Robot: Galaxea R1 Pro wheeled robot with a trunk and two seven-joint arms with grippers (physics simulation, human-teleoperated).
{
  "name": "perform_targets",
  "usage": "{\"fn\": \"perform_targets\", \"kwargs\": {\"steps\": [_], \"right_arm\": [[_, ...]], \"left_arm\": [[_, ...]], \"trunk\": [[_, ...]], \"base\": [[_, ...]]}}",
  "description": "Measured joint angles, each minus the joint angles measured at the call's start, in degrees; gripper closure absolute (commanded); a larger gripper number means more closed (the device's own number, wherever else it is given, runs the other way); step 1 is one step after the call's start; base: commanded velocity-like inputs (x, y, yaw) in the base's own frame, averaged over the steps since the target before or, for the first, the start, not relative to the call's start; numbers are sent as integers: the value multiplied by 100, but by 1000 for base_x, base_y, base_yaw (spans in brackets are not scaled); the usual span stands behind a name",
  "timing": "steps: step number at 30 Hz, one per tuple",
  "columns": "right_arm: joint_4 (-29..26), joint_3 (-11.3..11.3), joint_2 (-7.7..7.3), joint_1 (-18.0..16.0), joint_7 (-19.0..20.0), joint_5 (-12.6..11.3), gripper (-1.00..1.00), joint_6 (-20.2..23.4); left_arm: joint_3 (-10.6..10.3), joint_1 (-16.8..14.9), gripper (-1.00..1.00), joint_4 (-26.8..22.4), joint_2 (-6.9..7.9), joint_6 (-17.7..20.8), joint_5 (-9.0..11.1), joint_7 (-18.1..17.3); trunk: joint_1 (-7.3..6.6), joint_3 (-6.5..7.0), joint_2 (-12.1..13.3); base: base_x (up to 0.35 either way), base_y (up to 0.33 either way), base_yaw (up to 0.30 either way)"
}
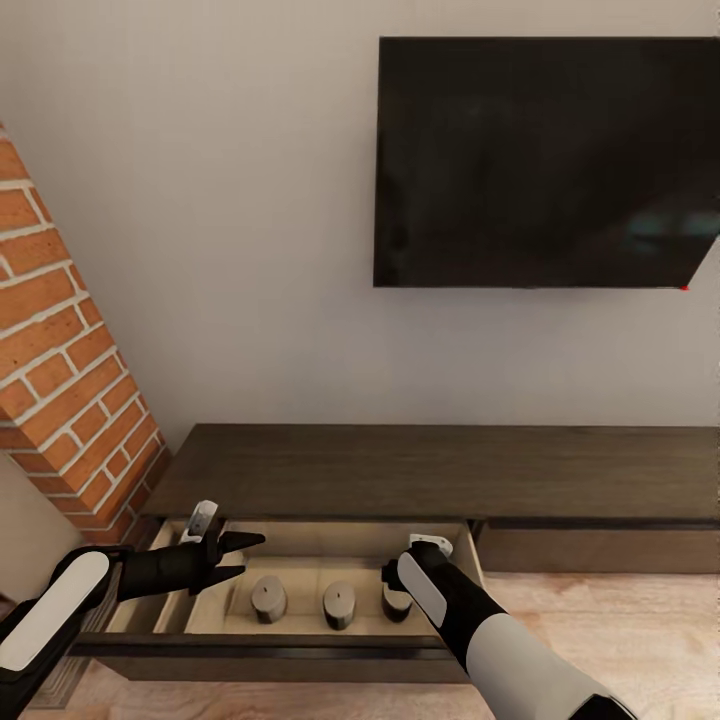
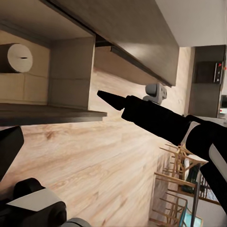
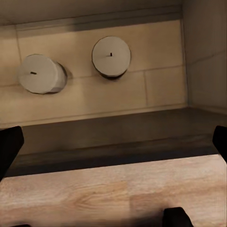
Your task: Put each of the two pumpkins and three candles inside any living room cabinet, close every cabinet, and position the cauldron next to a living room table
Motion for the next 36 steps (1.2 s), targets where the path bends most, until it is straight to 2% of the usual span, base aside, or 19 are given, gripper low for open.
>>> {"fn": "perform_targets", "kwargs": {"steps": [7, 36], "right_arm": [[0, -1, 0, 1, 2, 1, -100, 0], [0, 8, 0, 4, 2, 0, -100, -7]], "left_arm": [[-7, 0, -100, -3, 1, 0, 1, -2], [-9, 0, -100, -5, 1, 0, -3, -2]], "trunk": [[-154, 126, 281], [-154, 126, 282]], "base": [[-212, 0, 0], [-222, 0, 0]]}}
